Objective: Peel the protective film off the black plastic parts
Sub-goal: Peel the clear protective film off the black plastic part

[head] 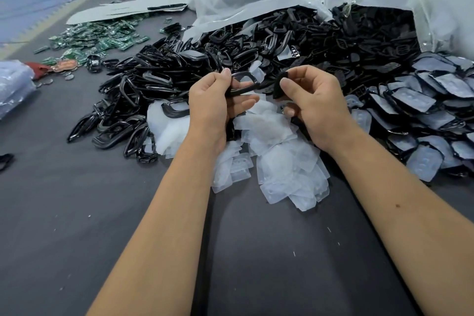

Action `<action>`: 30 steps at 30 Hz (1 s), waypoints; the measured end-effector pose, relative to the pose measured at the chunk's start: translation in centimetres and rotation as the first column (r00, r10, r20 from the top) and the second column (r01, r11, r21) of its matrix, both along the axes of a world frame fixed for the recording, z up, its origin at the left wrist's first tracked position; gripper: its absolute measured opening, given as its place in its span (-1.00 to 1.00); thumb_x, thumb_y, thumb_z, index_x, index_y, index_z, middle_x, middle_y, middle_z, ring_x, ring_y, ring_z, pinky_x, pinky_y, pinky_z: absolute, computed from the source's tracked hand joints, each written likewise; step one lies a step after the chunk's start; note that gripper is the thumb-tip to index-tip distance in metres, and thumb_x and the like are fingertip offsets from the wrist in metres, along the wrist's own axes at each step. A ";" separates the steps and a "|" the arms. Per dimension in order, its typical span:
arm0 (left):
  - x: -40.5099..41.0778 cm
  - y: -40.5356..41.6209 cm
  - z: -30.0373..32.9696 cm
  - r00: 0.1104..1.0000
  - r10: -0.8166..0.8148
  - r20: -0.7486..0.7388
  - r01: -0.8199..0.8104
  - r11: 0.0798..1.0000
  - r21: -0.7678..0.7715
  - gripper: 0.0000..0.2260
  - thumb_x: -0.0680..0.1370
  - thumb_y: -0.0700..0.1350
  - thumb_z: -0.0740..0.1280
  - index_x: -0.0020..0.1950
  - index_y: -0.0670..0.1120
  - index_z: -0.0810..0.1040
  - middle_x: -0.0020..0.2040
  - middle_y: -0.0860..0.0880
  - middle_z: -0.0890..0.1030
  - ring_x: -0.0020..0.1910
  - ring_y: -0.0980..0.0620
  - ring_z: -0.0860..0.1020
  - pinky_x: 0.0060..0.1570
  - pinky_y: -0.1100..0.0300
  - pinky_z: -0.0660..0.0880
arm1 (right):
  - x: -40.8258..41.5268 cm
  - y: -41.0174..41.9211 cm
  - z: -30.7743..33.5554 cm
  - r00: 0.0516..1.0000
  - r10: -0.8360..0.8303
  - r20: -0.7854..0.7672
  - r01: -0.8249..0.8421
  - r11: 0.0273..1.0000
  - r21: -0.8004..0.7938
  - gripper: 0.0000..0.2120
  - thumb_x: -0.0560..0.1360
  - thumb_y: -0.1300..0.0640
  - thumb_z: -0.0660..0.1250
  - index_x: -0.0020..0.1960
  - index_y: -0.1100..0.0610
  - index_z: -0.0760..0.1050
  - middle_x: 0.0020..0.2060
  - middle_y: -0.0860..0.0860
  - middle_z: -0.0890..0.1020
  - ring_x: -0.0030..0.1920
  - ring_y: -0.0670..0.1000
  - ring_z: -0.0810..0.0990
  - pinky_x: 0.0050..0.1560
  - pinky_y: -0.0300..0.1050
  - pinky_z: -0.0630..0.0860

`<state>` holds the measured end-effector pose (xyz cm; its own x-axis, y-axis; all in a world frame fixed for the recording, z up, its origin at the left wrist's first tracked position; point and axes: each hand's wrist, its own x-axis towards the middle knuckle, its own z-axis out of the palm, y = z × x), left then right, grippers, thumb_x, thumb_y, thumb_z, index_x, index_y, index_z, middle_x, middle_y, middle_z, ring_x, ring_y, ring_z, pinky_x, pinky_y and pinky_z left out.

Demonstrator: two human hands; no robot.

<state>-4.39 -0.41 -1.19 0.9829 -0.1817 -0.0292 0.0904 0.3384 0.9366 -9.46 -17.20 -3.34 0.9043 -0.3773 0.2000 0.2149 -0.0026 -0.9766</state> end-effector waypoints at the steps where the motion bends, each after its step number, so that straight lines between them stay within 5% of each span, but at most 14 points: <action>1: 0.1 0.0 0.0 1.000 0.006 -0.005 -0.006 1.000 -0.002 -0.70 0.72 -0.12 0.25 -0.18 -0.21 0.51 -0.29 -0.07 0.69 -0.33 -0.16 0.71 -0.37 0.22 0.62 | 0.1 -0.1 0.1 0.999 0.047 0.008 -0.047 0.995 0.087 -0.97 0.62 0.28 0.38 0.02 0.18 0.56 -0.20 0.07 0.68 -0.23 0.12 0.65 -0.42 -0.19 0.46; 3: 0.2 0.0 -0.1 0.999 0.025 -0.021 -0.025 1.000 -0.019 -0.70 0.72 -0.12 0.24 -0.16 -0.22 0.53 -0.30 -0.05 0.68 -0.32 -0.18 0.71 -0.36 0.20 0.63 | 0.1 -0.2 0.1 0.994 0.106 0.027 -0.109 0.979 0.170 -0.98 0.62 0.30 0.37 0.04 0.24 0.54 -0.22 0.09 0.71 -0.19 0.12 0.73 -0.44 -0.22 0.45; 9: 0.5 -0.3 -0.6 0.998 0.046 -0.050 -0.050 0.997 -0.065 -0.76 0.72 -0.22 0.19 -0.05 -0.24 0.57 -0.22 -0.12 0.73 -0.21 -0.20 0.74 -0.16 0.14 0.69 | -0.1 -0.1 0.0 0.989 0.141 0.045 -0.144 0.985 0.090 -0.78 0.53 0.43 0.41 0.10 0.20 0.59 -0.09 0.15 0.76 -0.03 0.22 0.77 -0.22 -0.19 0.60; 14: 0.8 -0.2 -1.0 0.998 0.045 -0.048 -0.047 0.998 -0.038 -0.83 0.64 -0.42 0.18 0.12 -0.27 0.53 -0.20 -0.12 0.75 -0.16 -0.20 0.75 -0.13 0.15 0.68 | -0.2 0.2 0.1 0.994 0.104 0.037 -0.106 0.992 0.061 -0.74 0.50 0.45 0.45 0.14 0.24 0.58 -0.13 0.17 0.76 -0.10 0.19 0.78 -0.28 -0.21 0.61; 19: 0.7 -0.2 -1.4 0.997 0.068 0.031 -0.067 0.998 -0.001 -0.83 0.65 -0.37 0.28 0.21 -0.22 0.41 0.02 -0.30 0.68 -0.14 -0.25 0.74 -0.04 0.05 0.70 | -0.5 0.3 0.2 0.997 0.079 0.024 -0.081 0.993 0.082 -0.73 0.48 0.40 0.52 0.13 0.26 0.56 -0.17 0.21 0.75 -0.17 0.17 0.78 -0.25 -0.19 0.64; 23: 0.8 0.0 -1.9 0.992 0.060 0.114 -0.060 0.998 -0.007 -0.84 0.63 -0.32 0.37 0.18 -0.20 0.47 -0.17 -0.22 0.66 -0.17 -0.24 0.74 -0.13 0.11 0.68 | -0.4 0.2 0.2 0.997 0.081 0.014 -0.082 0.993 0.086 -0.85 0.50 0.40 0.49 0.05 0.28 0.63 -0.20 0.17 0.75 -0.24 0.09 0.75 -0.29 -0.20 0.62; 30: 0.7 0.0 -1.5 0.991 -0.072 0.112 0.078 0.995 -0.055 -0.80 0.67 -0.27 0.31 0.26 -0.13 0.64 -0.09 -0.21 0.73 -0.26 -0.05 0.70 -0.19 0.28 0.63 | 0.2 0.2 -0.1 0.998 -0.038 -0.045 0.038 0.999 0.000 -0.79 0.60 0.33 0.35 0.01 0.11 0.72 -0.44 -0.02 0.58 -0.50 -0.07 0.43 -0.50 -0.23 0.36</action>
<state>-3.66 -0.39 -2.67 0.9631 -0.2533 0.0908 0.0156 0.3894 0.9209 -9.24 -16.98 -3.44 0.8974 -0.4115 0.1592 0.1705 -0.0095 -0.9853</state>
